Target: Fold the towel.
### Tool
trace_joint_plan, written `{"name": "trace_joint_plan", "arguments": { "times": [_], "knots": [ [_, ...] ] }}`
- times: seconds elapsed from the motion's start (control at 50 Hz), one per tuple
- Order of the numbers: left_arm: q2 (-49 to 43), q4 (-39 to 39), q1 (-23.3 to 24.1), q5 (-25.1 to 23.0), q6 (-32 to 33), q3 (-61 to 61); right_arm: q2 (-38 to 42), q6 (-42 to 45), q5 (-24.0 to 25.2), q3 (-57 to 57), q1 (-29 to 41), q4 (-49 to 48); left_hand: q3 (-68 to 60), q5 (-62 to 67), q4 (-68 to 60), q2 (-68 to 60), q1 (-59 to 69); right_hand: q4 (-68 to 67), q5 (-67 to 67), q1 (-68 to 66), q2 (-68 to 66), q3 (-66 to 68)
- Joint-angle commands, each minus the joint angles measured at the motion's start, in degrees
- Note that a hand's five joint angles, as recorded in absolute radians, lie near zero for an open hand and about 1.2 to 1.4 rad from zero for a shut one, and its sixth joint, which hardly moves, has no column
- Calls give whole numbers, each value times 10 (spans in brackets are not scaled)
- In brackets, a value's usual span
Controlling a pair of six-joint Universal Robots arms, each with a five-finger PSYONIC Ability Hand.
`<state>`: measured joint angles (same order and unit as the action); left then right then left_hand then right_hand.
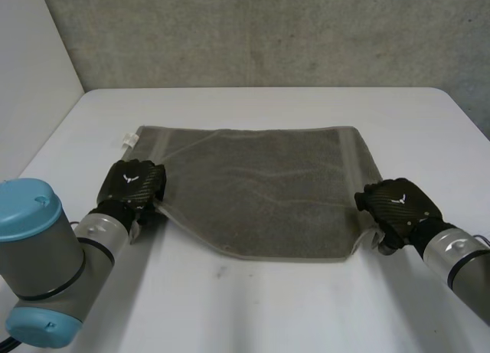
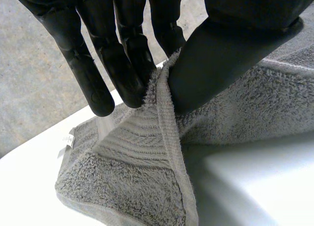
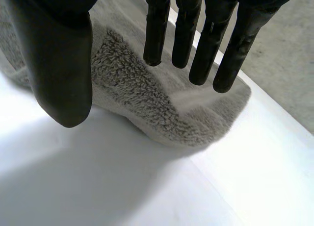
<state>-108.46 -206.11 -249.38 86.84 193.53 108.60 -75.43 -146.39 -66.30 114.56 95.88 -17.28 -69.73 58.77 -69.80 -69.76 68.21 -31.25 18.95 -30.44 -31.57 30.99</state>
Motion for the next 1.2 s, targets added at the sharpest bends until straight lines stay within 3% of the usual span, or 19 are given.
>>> {"name": "trace_joint_plan", "arguments": {
  "times": [0.02, 0.44, 0.7, 0.92, 1.0, 1.02, 1.04, 1.14, 1.18, 1.2],
  "knots": [
    [-1, 0, -5, 0, 0, 0, -2, 50, -74, 36, 34, -46, -103, 112, -102, -102, 118, 37, -14, 29, 40, -34],
    [2, 0, -8, -1, 0, 7, -5, 34, -96, 59, 95, -61, -103, 112, -102, -102, 118, 55, -32, 47, 58, -53],
    [0, 0, -9, -1, 1, 6, 13, 27, -112, 46, 88, -97, -103, 112, -102, -102, 118, -9, 32, -17, -5, 11],
    [-6, -19, -14, 0, 3, 6, 13, 36, -114, 36, 57, -93, -103, 112, -102, -102, 118, -190, 213, -198, -187, 193],
    [-10, -38, -19, 0, 4, 6, 13, 36, -112, 35, 50, -92, -103, 112, -102, -102, 118, -375, 398, -383, -371, 377],
    [-12, -42, -20, 0, 5, 6, 13, 36, -112, 35, 50, -92, -55, 64, -54, -54, 70, -375, 398, -383, -372, 378],
    [-12, -42, -20, 0, 5, 6, 12, 35, -111, 34, 49, -92, -54, 64, -53, -54, 69, -486, 509, -494, -483, 489],
    [-27, -54, -26, 0, 8, 5, 8, 29, -110, 26, 47, -83, 31, -22, 32, 32, -16, -487, 511, -496, -484, 490],
    [-31, -56, -32, 0, 9, 5, 8, 27, -110, 22, 34, -75, 102, -93, 103, 103, -87, -487, 511, -496, -484, 490],
    [-36, -58, -37, -1, 10, 5, 8, 27, -110, 22, 34, -75, 197, -188, 198, 198, -182, -487, 511, -496, -484, 490]
  ]
}}
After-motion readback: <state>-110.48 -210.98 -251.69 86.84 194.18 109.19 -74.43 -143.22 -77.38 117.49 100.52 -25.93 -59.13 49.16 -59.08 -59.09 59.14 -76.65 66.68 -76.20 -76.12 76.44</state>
